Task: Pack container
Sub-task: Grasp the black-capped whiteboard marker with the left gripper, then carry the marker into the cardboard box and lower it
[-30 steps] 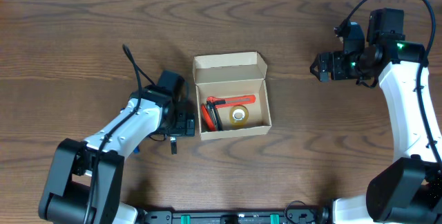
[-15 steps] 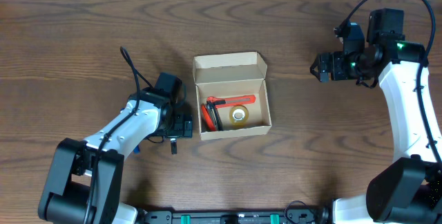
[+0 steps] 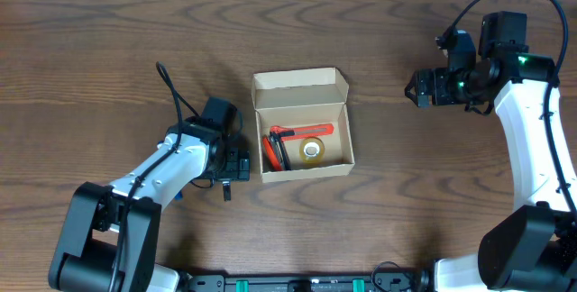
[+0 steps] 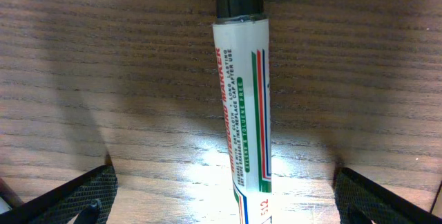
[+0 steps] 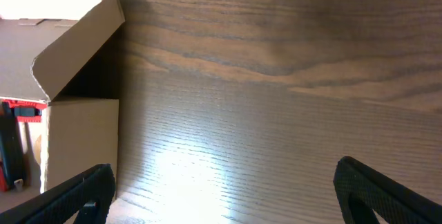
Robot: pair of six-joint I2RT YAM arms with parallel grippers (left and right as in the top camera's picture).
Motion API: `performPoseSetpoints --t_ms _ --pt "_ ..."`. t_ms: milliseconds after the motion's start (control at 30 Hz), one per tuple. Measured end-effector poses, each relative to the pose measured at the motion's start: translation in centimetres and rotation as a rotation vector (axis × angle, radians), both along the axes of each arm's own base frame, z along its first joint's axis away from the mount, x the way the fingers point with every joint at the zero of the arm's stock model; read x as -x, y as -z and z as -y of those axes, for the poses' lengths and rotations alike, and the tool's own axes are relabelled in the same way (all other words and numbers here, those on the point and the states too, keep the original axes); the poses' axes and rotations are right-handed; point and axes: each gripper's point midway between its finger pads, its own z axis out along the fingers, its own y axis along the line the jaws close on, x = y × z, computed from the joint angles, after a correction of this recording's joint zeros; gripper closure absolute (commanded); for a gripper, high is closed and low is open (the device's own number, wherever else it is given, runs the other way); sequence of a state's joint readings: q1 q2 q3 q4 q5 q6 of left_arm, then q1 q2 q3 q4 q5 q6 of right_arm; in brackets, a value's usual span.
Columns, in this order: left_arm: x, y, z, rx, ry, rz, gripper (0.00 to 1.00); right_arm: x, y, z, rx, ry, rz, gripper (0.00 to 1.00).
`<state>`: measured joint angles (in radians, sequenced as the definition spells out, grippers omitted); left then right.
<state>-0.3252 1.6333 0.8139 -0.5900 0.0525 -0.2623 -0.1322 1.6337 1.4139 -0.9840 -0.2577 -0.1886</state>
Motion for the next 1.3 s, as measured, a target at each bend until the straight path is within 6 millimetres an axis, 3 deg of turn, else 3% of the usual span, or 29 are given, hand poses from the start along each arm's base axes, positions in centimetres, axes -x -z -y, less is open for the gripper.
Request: performPoseSetpoints --t_ms 67,167,267,367,667,767,900,1033,1133,1300 --pt "0.0 0.0 0.0 0.000 -0.005 -0.001 0.19 0.0 0.0 0.0 0.000 0.000 0.000 0.05" --pt "0.1 0.0 0.0 0.003 -0.004 -0.003 0.66 0.0 0.0 0.0 0.000 0.000 0.000 0.06" --pt "0.1 0.0 0.1 0.006 -0.003 -0.005 0.73 0.0 0.0 0.0 0.000 0.000 -0.002 0.06" --pt "0.1 0.0 0.1 0.010 -0.009 -0.006 0.93 0.1 0.0 0.0 -0.001 0.000 -0.003 0.06" --pt "0.3 -0.2 0.3 0.024 0.002 -0.015 0.94 0.3 0.1 0.0 -0.002 0.000 -0.015 0.07" --pt "0.4 -1.2 0.7 0.037 0.028 -0.040 0.94 0.3 0.1 0.0 -0.002 0.000 -0.015 0.07" --pt "-3.6 -6.4 2.2 0.086 0.089 0.115 0.94 0.4 0.2 -0.1 -0.003 0.000 -0.019 0.08" --pt "-7.4 -14.3 4.4 0.169 0.257 0.373 0.94 0.4 0.2 -0.1 -0.003 0.000 -0.019 0.08" --pt "-7.2 -18.5 6.6 0.249 0.508 0.499 0.94 0.4 0.2 -0.1 -0.003 0.000 -0.019 0.09" --pt "-4.7 -20.3 9.6 0.369 0.870 0.569 0.94 0.4 0.2 -0.1 0.002 -0.010 -0.017 0.11"
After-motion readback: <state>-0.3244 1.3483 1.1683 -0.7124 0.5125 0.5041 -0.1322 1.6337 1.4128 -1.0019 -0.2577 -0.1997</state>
